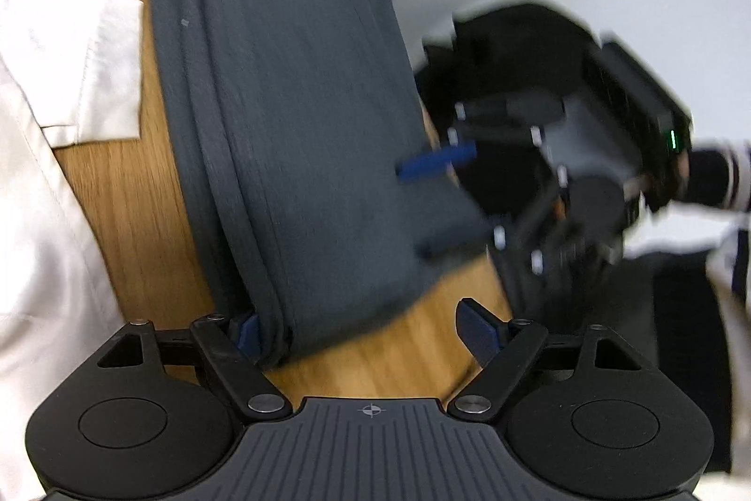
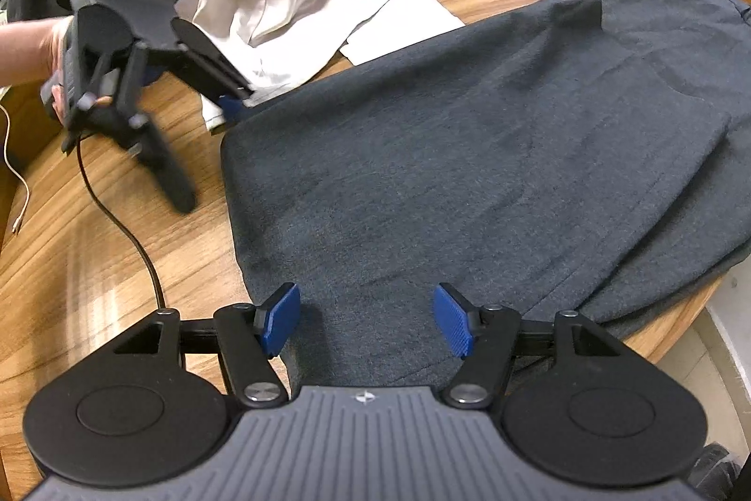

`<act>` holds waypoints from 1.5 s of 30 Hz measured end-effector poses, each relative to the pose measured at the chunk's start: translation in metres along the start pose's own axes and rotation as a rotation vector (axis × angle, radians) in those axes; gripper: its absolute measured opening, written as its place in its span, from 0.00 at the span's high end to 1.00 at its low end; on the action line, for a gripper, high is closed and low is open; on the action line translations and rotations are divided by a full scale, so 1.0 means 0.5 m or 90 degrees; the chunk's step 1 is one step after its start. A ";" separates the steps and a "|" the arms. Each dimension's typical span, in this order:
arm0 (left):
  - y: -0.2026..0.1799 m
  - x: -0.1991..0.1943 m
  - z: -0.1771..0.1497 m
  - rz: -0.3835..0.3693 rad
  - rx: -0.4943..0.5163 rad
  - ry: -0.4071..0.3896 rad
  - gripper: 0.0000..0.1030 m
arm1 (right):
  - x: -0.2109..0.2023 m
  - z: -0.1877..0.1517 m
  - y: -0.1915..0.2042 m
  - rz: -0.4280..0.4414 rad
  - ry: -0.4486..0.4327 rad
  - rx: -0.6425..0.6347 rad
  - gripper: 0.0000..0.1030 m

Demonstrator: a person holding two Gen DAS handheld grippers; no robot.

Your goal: Fold clothes

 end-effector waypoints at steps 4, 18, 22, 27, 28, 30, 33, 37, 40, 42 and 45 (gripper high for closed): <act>-0.016 -0.006 -0.004 0.020 0.022 0.040 0.20 | -0.004 -0.003 -0.002 0.004 -0.003 0.001 0.32; -0.024 -0.120 -0.053 0.121 -0.065 -0.009 0.26 | -0.049 -0.019 0.000 0.012 -0.030 0.000 0.32; -0.048 -0.118 -0.034 0.124 -0.077 -0.091 0.40 | -0.081 -0.040 0.007 0.038 -0.056 0.010 0.35; -0.053 -0.057 -0.007 0.143 -0.087 -0.106 0.52 | -0.077 -0.086 0.017 0.047 -0.035 -0.001 0.38; -0.049 -0.039 -0.005 0.161 -0.090 -0.091 0.53 | -0.075 -0.094 0.018 0.044 -0.032 -0.009 0.38; -0.037 -0.021 -0.005 0.182 -0.104 -0.081 0.57 | -0.072 -0.110 0.022 0.037 -0.028 -0.025 0.38; -0.019 -0.006 -0.007 0.201 -0.127 -0.079 0.62 | -0.072 -0.116 0.024 0.027 -0.021 -0.038 0.38; -0.001 -0.019 -0.015 0.206 -0.170 -0.104 0.65 | -0.072 -0.123 0.027 0.014 -0.012 -0.052 0.40; 0.006 -0.037 -0.031 0.206 -0.221 -0.137 0.65 | -0.072 -0.128 0.029 0.004 -0.004 -0.064 0.40; 0.000 -0.048 -0.033 0.217 -0.244 -0.154 0.62 | -0.078 -0.128 0.023 0.008 -0.003 -0.055 0.42; -0.030 -0.060 -0.022 0.233 -0.264 -0.184 0.52 | -0.097 -0.126 0.019 0.008 -0.017 -0.046 0.42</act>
Point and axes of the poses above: each gripper's, at about its wrist camera, not at the fingertips, and x roughly the way its jaws point, y to its left, z to its top, the point moved 1 cm from there along x, roughly the way its jaws point, and after that the axes turned 8 degrees about x, right-handed, at the moved point
